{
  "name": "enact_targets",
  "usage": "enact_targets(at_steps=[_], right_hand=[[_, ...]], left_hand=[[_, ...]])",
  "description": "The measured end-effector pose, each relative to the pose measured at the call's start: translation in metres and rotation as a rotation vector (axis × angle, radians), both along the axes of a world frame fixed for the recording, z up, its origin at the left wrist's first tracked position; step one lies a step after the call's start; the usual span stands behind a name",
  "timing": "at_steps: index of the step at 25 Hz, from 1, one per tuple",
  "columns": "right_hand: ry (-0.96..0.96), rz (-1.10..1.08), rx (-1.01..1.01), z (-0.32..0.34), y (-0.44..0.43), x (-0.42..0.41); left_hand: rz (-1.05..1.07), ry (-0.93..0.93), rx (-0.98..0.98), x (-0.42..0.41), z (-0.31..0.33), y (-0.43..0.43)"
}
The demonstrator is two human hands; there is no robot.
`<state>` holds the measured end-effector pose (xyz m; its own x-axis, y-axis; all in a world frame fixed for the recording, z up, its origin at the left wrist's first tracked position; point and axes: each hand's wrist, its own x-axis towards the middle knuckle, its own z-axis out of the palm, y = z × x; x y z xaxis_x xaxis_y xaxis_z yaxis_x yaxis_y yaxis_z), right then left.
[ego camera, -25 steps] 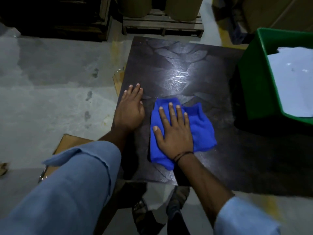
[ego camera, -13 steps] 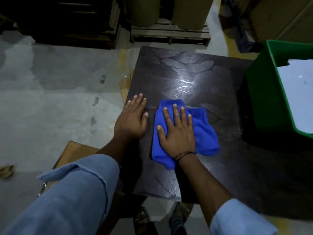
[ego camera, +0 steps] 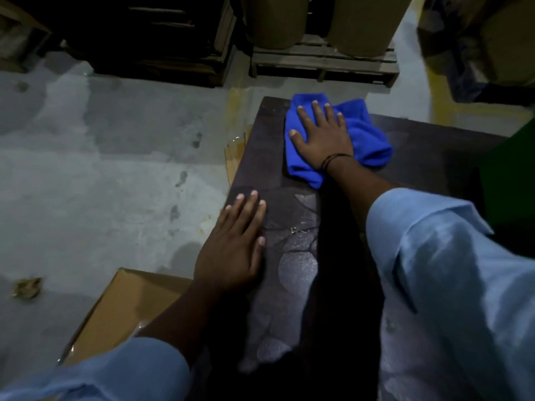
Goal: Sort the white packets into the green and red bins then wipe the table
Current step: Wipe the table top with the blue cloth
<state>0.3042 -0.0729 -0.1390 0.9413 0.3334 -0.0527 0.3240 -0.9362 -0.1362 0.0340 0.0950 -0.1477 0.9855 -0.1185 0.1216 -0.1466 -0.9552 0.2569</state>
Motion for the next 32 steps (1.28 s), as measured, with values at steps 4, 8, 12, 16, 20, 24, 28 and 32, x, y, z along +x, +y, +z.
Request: enact_targets(at_steps=[4, 8, 12, 16, 20, 24, 28, 32], right_hand=[[0.014, 0.063, -0.015, 0.002, 0.015, 0.035], [0.027, 0.083, -0.025, 0.0, 0.027, 0.036], [0.019, 0.204, -0.034, 0.003, 0.028, 0.009], [-0.026, 0.33, -0.041, 0.011, 0.047, -0.062], [-0.047, 0.361, -0.023, 0.015, 0.046, -0.17], [0.005, 0.292, 0.009, 0.018, 0.047, -0.273], [0.049, 0.228, 0.041, 0.025, 0.049, -0.353], [0.164, 0.215, 0.033, 0.035, 0.063, -0.406]], left_hand=[[-0.001, 0.014, -0.017, -0.001, -0.001, 0.001], [-0.005, 0.005, -0.026, -0.002, -0.002, 0.004], [0.001, -0.005, -0.03, -0.005, -0.002, 0.002], [0.108, -0.135, -0.232, -0.016, 0.02, -0.003], [0.206, -0.204, -0.38, -0.058, 0.036, -0.006], [0.318, -0.117, -0.414, -0.139, 0.038, 0.029], [0.414, 0.017, -0.407, -0.204, 0.042, 0.058], [0.398, 0.056, -0.436, -0.245, 0.046, 0.065]])
